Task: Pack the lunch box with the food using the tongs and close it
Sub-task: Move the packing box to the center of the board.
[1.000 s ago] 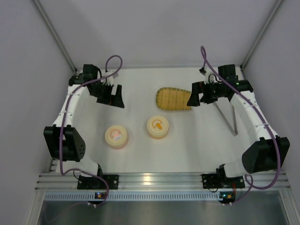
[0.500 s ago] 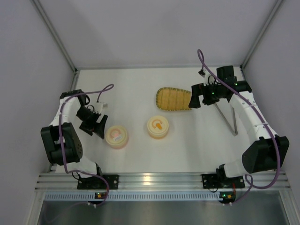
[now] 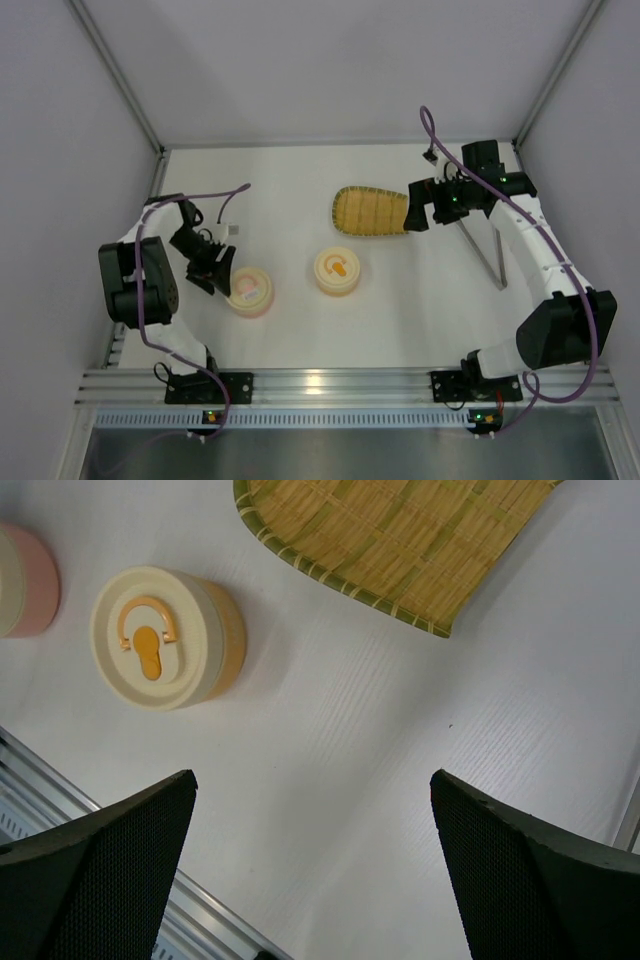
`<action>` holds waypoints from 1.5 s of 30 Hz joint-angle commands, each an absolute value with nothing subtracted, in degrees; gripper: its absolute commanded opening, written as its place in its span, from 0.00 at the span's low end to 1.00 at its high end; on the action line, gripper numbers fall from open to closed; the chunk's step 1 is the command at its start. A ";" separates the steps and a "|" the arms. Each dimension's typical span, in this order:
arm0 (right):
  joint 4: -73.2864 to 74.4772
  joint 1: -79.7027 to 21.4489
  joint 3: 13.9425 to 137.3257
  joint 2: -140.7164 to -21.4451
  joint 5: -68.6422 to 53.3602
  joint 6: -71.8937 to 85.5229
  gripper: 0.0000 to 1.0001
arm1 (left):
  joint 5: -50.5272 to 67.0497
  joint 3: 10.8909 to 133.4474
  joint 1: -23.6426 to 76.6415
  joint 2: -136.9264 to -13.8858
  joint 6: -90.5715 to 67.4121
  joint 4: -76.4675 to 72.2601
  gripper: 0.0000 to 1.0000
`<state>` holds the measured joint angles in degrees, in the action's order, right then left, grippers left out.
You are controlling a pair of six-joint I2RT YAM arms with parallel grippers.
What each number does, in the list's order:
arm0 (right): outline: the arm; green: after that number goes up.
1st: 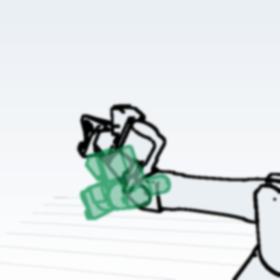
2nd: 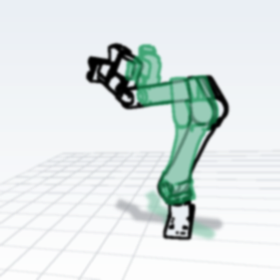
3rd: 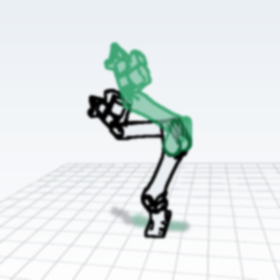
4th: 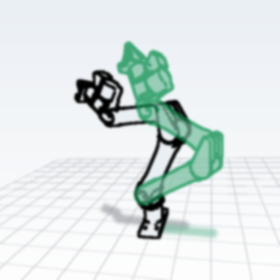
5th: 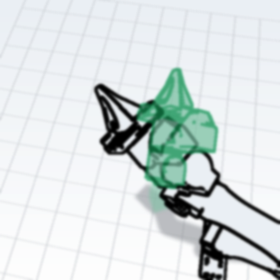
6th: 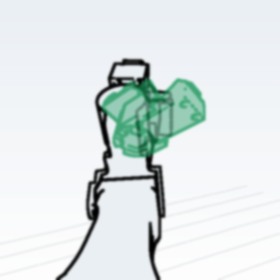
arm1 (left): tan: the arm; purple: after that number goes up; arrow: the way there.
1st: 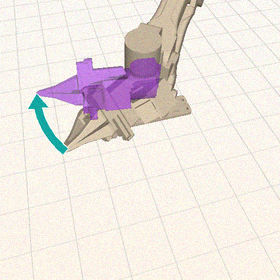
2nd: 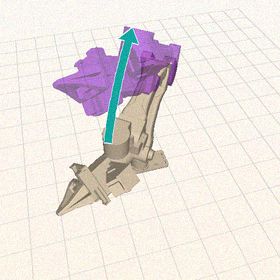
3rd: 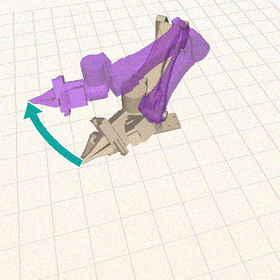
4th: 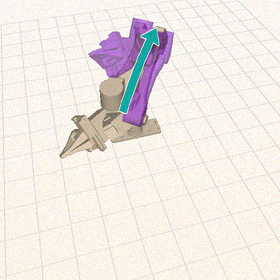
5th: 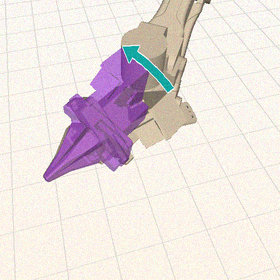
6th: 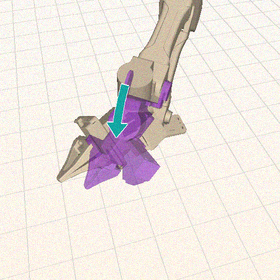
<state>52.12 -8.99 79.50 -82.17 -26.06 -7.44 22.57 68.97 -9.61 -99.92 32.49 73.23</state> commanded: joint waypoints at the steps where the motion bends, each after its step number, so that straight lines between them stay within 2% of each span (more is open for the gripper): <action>1: 52.38 -9.23 80.24 -82.35 -26.02 -8.35 0.99 | 25.58 69.00 -7.83 -100.89 30.68 70.40 0.64; 4: 52.38 -9.23 80.59 -82.70 -25.84 -8.52 0.99 | 25.84 68.03 -6.42 -101.95 29.36 68.65 0.59; 8: 52.73 -9.32 80.86 -82.97 -25.66 -8.79 0.99 | 27.51 66.89 -6.06 -104.15 27.69 67.33 0.44; 12: 52.74 -9.23 80.77 -82.79 -25.31 -9.14 0.99 | 29.79 66.88 -5.80 -106.69 26.02 66.36 0.33; 19: 52.82 -9.32 80.95 -83.32 -25.31 -9.05 0.99 | 33.75 69.16 -2.91 -108.37 20.32 62.58 0.27; 25: 52.91 -9.23 80.42 -83.15 -24.87 -9.23 0.99 | 33.66 71.89 2.98 -108.81 13.12 57.49 0.26; 40: 52.47 -9.32 78.49 -82.09 -24.08 -9.93 0.99 | 30.49 80.15 3.34 -110.65 4.04 51.68 0.24; 41: 52.47 -9.32 78.49 -82.09 -24.17 -9.84 0.99 | 30.93 80.42 3.34 -110.83 4.13 51.85 0.24; 45: 52.56 -9.32 78.66 -81.65 -24.43 -9.93 0.99 | 32.43 80.77 3.34 -109.70 5.88 53.34 0.37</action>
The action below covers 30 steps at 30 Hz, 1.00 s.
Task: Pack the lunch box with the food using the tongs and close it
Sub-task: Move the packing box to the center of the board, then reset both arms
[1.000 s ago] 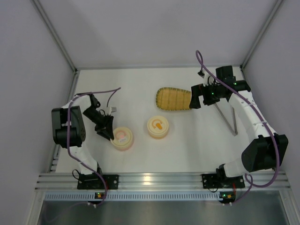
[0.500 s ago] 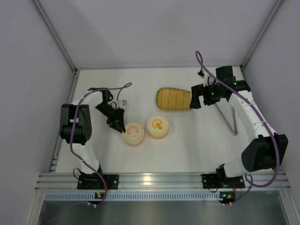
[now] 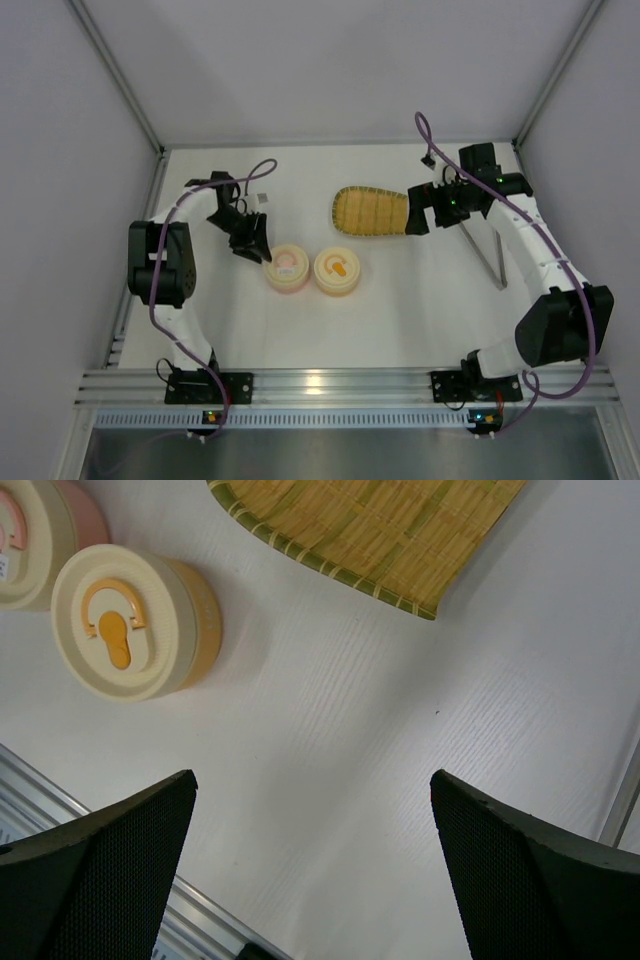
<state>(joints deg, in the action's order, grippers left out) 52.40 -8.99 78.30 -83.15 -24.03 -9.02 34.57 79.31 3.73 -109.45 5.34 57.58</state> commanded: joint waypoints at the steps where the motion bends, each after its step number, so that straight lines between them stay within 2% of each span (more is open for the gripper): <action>1: 52.65 -9.32 78.84 -81.39 -24.43 -9.93 0.99 | 32.95 80.68 3.34 -109.08 6.93 53.70 0.49; 3: 52.65 -9.23 79.01 -81.04 -24.61 -9.93 0.99 | 34.10 81.12 3.34 -106.72 7.82 54.84 0.64; 4: 52.56 -9.23 79.36 -80.69 -24.61 -9.93 0.99 | 34.36 81.47 3.34 -105.74 8.61 55.28 0.76; 6: 52.56 -9.23 79.89 -80.25 -24.70 -9.76 0.99 | 35.68 82.79 3.34 -102.75 9.57 56.33 0.87; 7: 52.56 -9.14 80.41 -79.81 -24.52 -9.76 0.99 | 36.12 83.31 3.34 -101.79 10.54 57.82 0.98; 11: 51.42 -7.74 81.21 -77.96 -24.43 -9.05 0.99 | 35.78 83.59 3.25 -93.64 11.78 58.63 0.98; 20: 48.17 3.24 76.91 -72.69 -24.26 -6.94 0.99 | 20.76 72.52 2.02 -73.58 3.61 46.42 0.98; 23: 46.23 5.01 72.53 -71.19 -21.63 -7.12 0.99 | 15.74 68.65 1.93 -71.11 0.36 44.66 0.98; 30: 42.28 5.10 65.40 -68.21 -18.81 -6.94 0.99 | 14.15 65.66 1.76 -68.73 2.63 44.21 0.98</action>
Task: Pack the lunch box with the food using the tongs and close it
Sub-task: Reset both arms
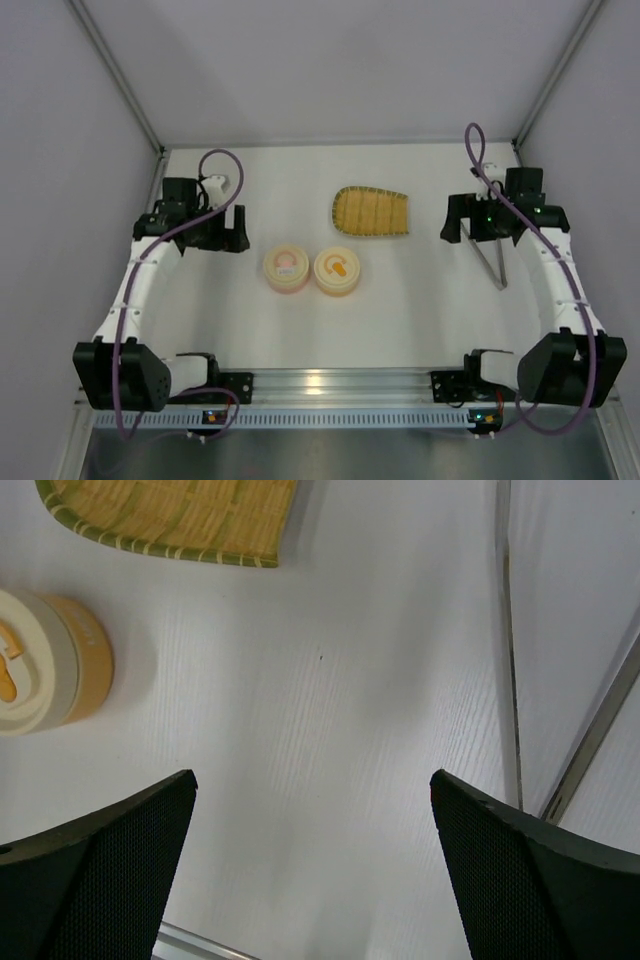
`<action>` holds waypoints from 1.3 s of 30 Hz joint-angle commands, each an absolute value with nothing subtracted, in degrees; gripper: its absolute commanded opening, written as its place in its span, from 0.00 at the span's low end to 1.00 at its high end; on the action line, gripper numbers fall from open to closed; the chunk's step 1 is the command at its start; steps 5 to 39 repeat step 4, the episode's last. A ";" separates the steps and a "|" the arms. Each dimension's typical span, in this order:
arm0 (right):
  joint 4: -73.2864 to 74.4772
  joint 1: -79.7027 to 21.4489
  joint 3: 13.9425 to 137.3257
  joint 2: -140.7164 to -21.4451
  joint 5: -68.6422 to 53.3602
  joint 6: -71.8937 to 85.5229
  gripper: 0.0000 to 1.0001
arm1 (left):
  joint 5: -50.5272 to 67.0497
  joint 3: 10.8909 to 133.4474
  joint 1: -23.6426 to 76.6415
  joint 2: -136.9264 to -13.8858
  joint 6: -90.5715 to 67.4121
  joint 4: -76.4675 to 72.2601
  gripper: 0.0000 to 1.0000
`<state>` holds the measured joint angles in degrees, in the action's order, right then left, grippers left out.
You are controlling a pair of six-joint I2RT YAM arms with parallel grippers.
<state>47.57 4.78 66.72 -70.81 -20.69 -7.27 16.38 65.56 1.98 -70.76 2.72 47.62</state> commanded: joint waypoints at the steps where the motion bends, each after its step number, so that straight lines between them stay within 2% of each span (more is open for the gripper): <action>1: 42.10 5.10 65.30 -67.94 -18.72 -7.03 0.99 | 14.06 65.57 1.76 -68.47 2.72 43.77 0.98; 39: 42.36 5.10 65.48 -67.41 -18.11 -7.38 0.99 | 13.80 65.13 1.76 -68.20 2.46 43.16 0.98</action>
